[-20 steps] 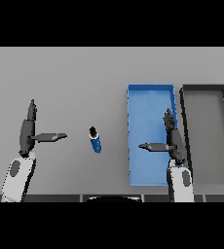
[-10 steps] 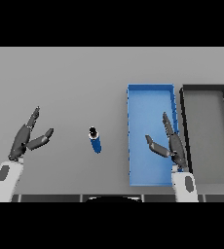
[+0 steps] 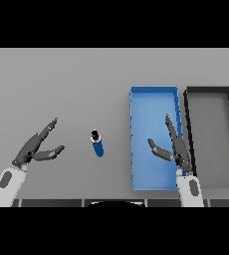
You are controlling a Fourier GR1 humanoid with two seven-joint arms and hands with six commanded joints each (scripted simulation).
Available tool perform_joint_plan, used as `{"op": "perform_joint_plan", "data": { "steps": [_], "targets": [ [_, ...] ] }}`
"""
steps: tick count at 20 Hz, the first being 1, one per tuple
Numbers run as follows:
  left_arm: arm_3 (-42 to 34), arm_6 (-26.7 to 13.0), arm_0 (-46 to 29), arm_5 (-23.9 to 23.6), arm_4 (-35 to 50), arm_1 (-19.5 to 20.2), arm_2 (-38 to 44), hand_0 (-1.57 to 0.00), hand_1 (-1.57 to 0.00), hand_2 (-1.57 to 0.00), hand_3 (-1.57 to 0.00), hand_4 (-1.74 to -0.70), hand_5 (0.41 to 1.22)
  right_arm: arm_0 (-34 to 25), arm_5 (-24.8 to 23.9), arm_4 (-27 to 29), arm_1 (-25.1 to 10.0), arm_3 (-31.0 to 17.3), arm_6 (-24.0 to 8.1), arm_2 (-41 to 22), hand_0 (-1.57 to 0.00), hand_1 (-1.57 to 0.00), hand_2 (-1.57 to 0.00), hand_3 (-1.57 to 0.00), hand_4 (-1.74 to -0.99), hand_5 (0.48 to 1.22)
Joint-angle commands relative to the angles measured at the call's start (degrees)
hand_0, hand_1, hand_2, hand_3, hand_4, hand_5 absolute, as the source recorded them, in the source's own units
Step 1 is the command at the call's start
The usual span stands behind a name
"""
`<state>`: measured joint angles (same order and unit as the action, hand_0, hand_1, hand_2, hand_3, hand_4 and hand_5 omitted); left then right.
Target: Pick up the blue pipe and place it into the blue bin.
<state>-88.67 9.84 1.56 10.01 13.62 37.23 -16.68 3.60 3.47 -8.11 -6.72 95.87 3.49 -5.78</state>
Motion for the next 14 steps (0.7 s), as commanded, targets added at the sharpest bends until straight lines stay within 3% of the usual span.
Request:
{"op": "perform_joint_plan", "data": {
  "steps": [1,5,8,14],
  "targets": [
    [-0.8,-1.1,-0.3,1.1,0.3,0.6,-0.6,0.00,0.00,0.00,0.00,-1.04,0.548,0.2,0.2,-0.2,-0.5,0.6,1.3,0.0,0.00,0.00,0.00,0.00,-1.223,0.601],
    [-4.8,-6.1,0.4,3.3,0.1,0.0,-4.6,0.00,0.00,0.00,0.00,-1.08,0.488,-0.2,0.6,0.2,-0.3,-0.5,1.2,0.1,0.00,0.00,0.00,0.00,-1.239,0.606],
    [-4.3,-6.5,1.2,4.2,-2.0,-2.1,-7.4,0.00,0.00,0.00,0.00,-1.09,0.463,0.6,0.7,0.1,-0.2,-0.1,2.7,-0.1,0.00,0.00,0.00,0.00,-1.256,0.616],
    [-2.4,-6.9,3.3,4.1,-5.2,-8.0,-11.9,0.00,0.00,0.00,0.00,-1.12,0.446,-0.1,0.1,0.4,1.0,-0.1,0.8,-0.2,0.00,0.00,0.00,0.00,-1.272,0.617]
  ]
}}
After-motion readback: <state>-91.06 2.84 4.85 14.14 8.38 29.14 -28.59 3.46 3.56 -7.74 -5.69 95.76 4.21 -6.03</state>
